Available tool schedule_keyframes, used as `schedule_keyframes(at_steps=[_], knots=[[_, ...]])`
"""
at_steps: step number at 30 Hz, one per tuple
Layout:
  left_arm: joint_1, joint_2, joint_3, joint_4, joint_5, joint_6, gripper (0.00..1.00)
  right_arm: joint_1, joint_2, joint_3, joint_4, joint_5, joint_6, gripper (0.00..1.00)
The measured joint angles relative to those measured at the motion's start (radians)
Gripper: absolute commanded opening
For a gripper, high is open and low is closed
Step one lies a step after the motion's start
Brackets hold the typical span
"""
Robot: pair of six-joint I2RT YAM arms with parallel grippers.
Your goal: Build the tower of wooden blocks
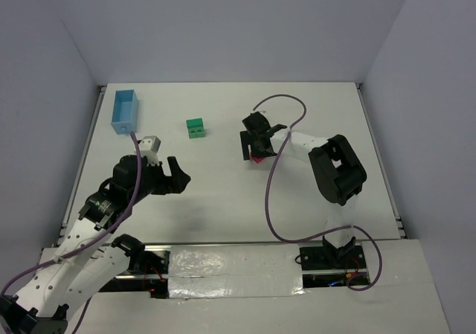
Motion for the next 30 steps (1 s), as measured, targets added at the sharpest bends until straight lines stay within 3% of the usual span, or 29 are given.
schedule_keyframes(at_steps=[2, 6, 9, 13, 17, 18, 24, 30], knots=[[-0.002, 0.01, 0.0, 0.002, 0.013, 0.001, 0.99, -0.006, 0.015, 0.017, 0.011, -0.027, -0.035, 0.83], [-0.006, 0.027, 0.0, 0.001, 0.029, 0.001, 0.99, -0.014, 0.045, 0.049, 0.017, -0.08, -0.09, 0.57], [-0.006, 0.025, 0.0, 0.002, 0.032, 0.002, 1.0, -0.016, 0.049, 0.054, 0.019, -0.108, -0.112, 0.5], [-0.007, 0.027, 0.0, 0.002, 0.032, 0.002, 0.99, -0.016, 0.035, 0.037, 0.029, -0.126, -0.122, 0.52], [-0.007, 0.035, 0.0, 0.002, 0.035, 0.001, 0.99, -0.016, 0.001, -0.004, 0.029, -0.143, -0.133, 0.27], [-0.007, 0.036, 0.0, 0.002, 0.036, 0.001, 0.99, -0.016, -0.003, -0.007, 0.029, -0.148, -0.137, 0.25], [-0.007, 0.025, -0.012, 0.027, 0.07, -0.007, 1.0, -0.003, -0.058, -0.053, 0.066, -0.182, -0.17, 0.23], [-0.007, -0.006, -0.093, 0.13, 0.205, -0.092, 0.99, 0.097, -0.249, -0.185, 0.177, -0.206, -0.257, 0.23]])
